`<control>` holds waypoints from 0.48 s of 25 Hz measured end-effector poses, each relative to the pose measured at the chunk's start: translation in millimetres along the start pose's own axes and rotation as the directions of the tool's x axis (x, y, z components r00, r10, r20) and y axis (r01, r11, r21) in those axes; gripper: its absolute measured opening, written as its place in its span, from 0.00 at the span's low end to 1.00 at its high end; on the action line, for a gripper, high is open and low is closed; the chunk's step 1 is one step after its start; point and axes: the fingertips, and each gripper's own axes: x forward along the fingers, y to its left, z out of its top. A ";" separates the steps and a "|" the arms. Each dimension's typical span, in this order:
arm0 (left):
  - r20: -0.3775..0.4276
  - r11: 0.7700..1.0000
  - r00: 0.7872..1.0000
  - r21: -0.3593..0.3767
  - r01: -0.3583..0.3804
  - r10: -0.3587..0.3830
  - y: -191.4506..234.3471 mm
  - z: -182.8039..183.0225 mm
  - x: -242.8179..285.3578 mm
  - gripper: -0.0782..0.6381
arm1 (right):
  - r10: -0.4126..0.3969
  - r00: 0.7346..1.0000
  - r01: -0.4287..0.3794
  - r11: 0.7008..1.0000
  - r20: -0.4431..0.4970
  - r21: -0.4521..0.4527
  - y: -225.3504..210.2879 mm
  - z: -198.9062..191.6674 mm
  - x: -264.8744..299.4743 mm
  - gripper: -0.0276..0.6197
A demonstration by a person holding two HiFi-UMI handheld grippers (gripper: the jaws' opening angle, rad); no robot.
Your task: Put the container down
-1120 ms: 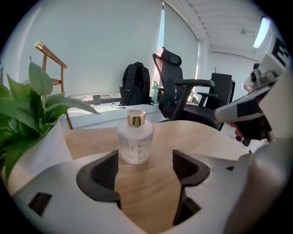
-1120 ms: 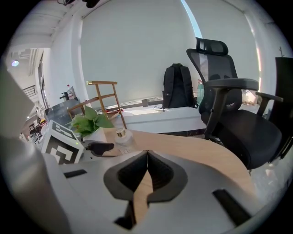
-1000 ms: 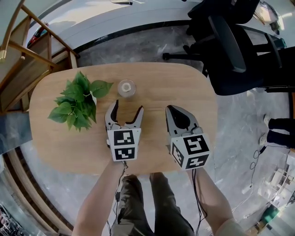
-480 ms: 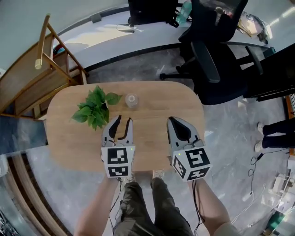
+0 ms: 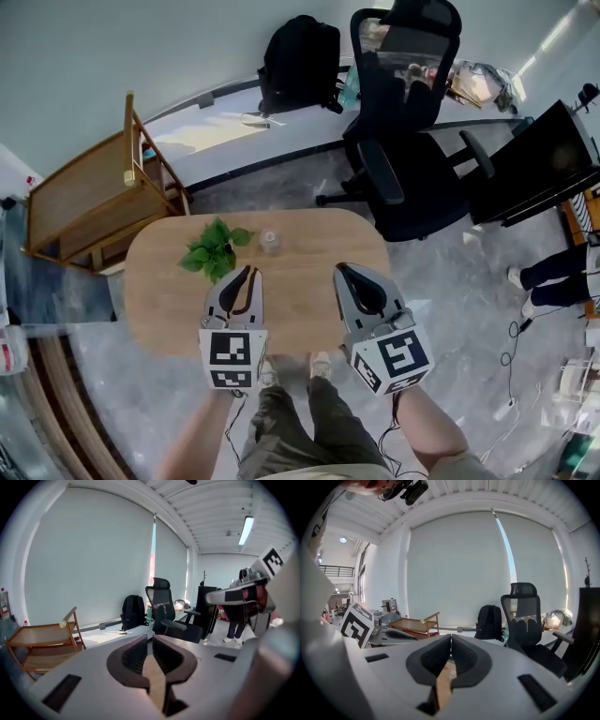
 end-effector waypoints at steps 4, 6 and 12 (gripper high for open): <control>0.024 1.000 0.999 0.005 0.029 -0.029 -13.1 43.0 -40.5 0.14 | 0.015 0.999 -0.014 1.000 0.049 -0.024 11.8 53.2 -37.4 0.04; 0.042 0.999 0.998 0.009 0.041 -0.041 -17.9 62.8 -61.0 0.14 | 0.016 0.997 -0.013 0.999 0.070 -0.037 16.7 76.9 -54.7 0.04; 0.078 0.997 0.995 0.054 0.052 -0.056 -27.3 111.2 -117.7 0.13 | -0.002 0.992 0.009 0.999 0.126 -0.050 21.4 134.3 -102.0 0.04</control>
